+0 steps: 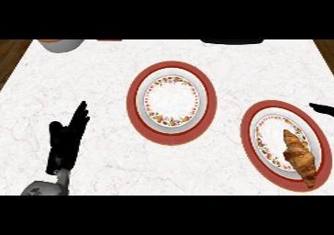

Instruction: Pick the croissant from the plate and place it in the plate

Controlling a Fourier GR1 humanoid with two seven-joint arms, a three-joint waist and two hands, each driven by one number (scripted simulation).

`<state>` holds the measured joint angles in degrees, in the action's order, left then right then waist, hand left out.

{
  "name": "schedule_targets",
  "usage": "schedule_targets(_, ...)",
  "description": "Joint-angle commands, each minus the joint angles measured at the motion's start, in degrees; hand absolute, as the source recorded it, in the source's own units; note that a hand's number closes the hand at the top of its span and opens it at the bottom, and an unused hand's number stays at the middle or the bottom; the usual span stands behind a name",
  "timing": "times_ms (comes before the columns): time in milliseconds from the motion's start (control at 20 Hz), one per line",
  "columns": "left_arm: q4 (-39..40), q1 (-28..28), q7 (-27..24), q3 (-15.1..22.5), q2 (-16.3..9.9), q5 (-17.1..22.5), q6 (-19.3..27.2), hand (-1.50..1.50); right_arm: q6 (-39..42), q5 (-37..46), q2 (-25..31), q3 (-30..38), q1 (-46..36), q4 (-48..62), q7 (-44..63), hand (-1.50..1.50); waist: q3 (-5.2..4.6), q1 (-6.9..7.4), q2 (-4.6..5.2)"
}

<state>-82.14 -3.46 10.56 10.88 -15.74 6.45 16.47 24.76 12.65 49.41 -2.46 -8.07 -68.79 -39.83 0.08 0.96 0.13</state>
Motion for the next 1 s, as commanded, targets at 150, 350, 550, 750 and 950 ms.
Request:
schedule_targets(150,-0.28,0.91,0.16,0.01,0.41,-0.12,-1.23,0.0,5.92,9.82,2.19,-9.23,-5.96,-0.7,4.09,-1.5,-0.1,0.15,0.02)
schedule_targets(350,-3.43,0.84,3.38,0.65,1.04,-2.02,0.63,0.0,7.76,13.53,3.91,-11.57,-6.31,3.48,-0.34,-1.5,-0.04,-0.16,-0.05)
schedule_targets(550,-2.63,2.63,0.65,-0.84,1.7,-1.55,-0.86,0.0,7.44,17.48,0.39,-13.1,-10.41,8.58,0.78,-1.5,-0.06,-0.12,0.01)
schedule_targets(750,0.0,1.93,-0.35,-1.23,2.93,-3.48,-0.51,0.0,4.16,20.84,-1.93,-14.32,-7.75,7.41,1.79,-1.5,-0.08,-0.66,-0.04)
schedule_targets(950,-2.81,1.12,1.96,-2.06,2.84,-4.91,-0.67,0.0,7.61,20.83,-1.24,-11.6,-10.39,8.77,-0.49,-1.5,-0.08,-0.79,-0.13)
